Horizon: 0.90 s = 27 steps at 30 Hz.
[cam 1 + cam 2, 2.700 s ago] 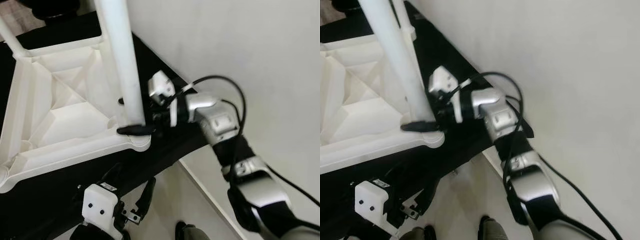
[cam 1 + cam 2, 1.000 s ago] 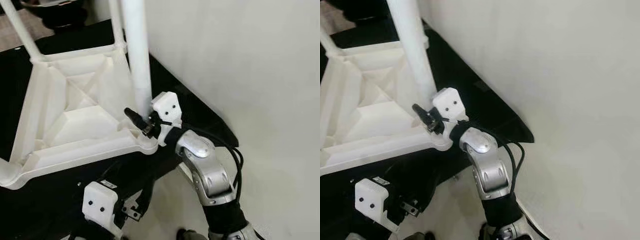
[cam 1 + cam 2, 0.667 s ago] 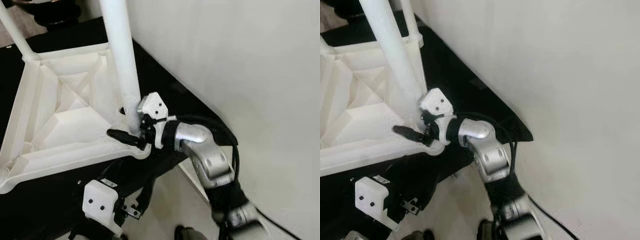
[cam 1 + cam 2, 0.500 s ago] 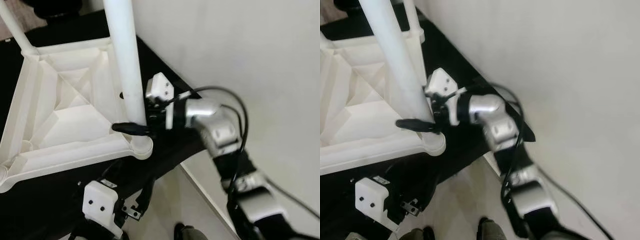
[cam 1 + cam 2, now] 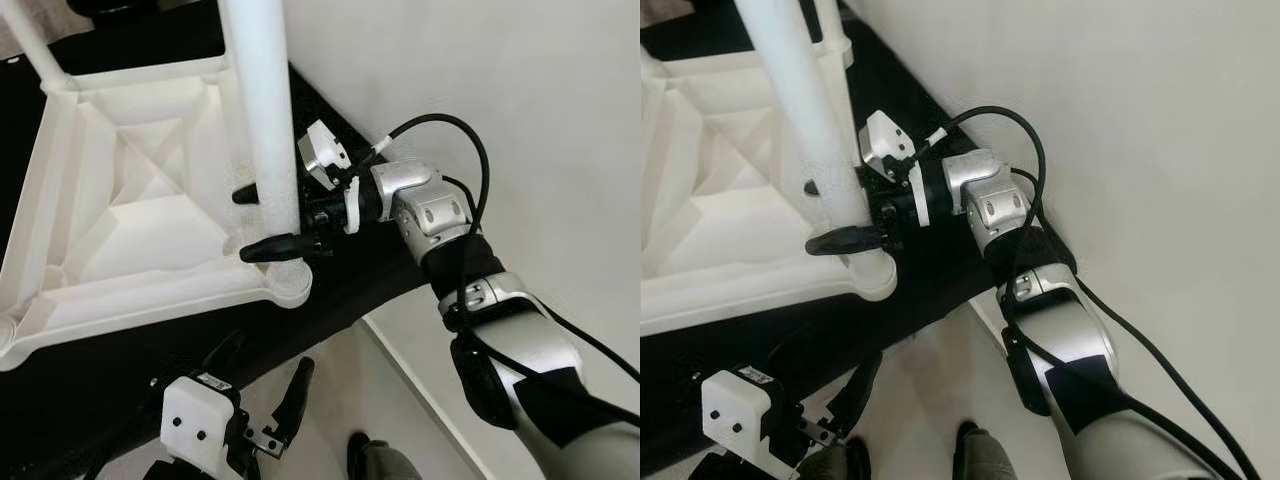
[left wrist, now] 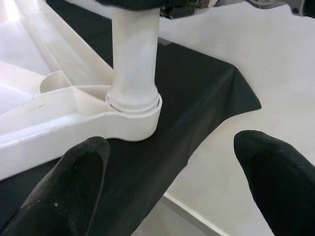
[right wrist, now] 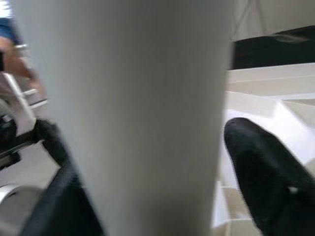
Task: Building children table
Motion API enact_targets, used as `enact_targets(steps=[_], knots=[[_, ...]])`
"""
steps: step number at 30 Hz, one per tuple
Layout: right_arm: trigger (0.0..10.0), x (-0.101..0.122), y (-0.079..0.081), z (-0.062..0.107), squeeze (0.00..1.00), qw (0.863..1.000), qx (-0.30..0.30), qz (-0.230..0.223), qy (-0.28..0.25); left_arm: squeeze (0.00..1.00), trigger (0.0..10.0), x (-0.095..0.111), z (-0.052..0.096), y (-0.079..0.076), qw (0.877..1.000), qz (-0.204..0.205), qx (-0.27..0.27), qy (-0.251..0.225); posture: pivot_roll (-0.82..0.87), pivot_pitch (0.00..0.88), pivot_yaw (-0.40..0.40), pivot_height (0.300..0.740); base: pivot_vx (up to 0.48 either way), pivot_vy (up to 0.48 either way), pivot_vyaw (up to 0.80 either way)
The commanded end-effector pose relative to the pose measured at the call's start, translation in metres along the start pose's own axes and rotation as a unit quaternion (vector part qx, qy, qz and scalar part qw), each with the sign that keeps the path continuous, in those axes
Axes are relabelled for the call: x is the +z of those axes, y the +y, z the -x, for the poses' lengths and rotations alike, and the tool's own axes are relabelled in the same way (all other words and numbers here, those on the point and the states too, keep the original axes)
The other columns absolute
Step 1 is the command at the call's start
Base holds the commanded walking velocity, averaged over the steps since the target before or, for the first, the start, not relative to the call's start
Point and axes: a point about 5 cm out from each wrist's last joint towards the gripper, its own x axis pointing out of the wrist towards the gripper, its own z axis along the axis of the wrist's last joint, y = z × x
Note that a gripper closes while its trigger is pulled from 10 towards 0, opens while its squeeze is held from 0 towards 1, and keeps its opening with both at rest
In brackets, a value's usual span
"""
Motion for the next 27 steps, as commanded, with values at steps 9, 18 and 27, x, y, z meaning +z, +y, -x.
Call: enact_targets(steps=[9,18,27], knots=[[0.0,0.002,-0.002,0.008,0.0,1.0,0.017,0.0,0.008,0.0,10.0,0.002,0.007,-0.006,1.0,-0.001,-0.002,0.013,0.16,0.345,-0.046,0.74,0.0,0.0,0.0],[0.0,-0.01,-0.009,0.03,0.0,0.993,-0.116,0.013,0.019,0.0,10.0,0.0,0.006,-0.005,1.0,0.001,-0.002,0.015,0.13,0.322,-0.059,0.74,0.0,0.0,0.0],[0.0,-0.08,0.055,0.001,0.0,0.833,-0.535,-0.108,0.092,0.0,10.0,-0.002,0.003,0.001,1.0,-0.004,-0.004,0.013,0.1,0.301,-0.037,0.74,0.0,0.0,0.0]])
